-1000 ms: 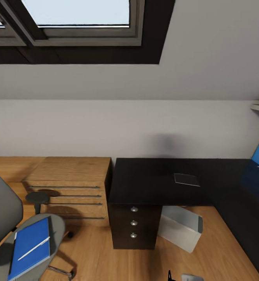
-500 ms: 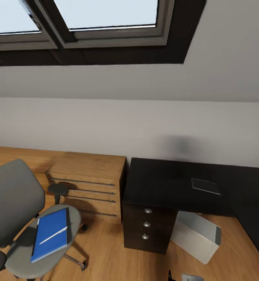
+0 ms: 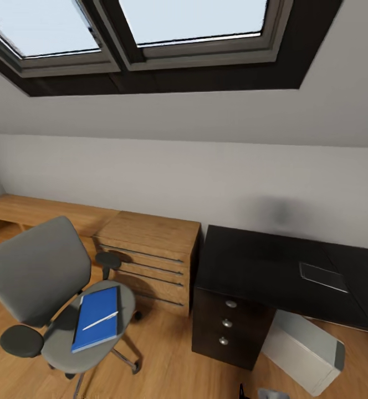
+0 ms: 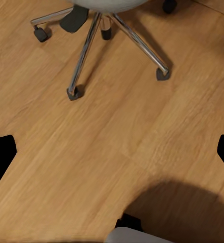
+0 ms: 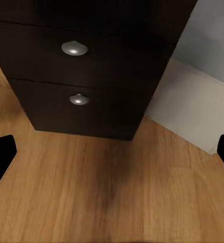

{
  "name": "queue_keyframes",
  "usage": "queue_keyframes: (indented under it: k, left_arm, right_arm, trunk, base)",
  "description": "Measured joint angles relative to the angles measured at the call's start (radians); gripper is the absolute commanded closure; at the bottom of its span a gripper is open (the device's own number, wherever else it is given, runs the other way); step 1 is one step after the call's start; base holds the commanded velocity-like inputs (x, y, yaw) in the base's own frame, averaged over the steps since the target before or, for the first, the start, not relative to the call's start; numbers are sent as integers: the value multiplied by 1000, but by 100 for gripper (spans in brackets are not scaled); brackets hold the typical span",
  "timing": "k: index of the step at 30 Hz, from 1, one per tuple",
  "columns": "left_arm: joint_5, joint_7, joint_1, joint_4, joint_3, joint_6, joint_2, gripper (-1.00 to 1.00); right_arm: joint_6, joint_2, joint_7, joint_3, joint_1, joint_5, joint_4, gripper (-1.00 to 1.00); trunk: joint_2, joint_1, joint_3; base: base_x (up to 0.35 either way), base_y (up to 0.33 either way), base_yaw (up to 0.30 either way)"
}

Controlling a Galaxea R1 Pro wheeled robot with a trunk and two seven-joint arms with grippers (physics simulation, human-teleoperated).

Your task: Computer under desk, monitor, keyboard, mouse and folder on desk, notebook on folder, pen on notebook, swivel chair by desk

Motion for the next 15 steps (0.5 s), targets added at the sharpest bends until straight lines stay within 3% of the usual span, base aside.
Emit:
queue_keyframes:
  k: [15]
  left_arm:
    - [0, 0, 0, 0, 0, 0, 0, -100]
  right_arm:
    - [-1, 0, 0, 0, 0, 0, 0, -100]
  trunk:
    - [0, 0, 0]
  base:
    - [0, 0, 279]
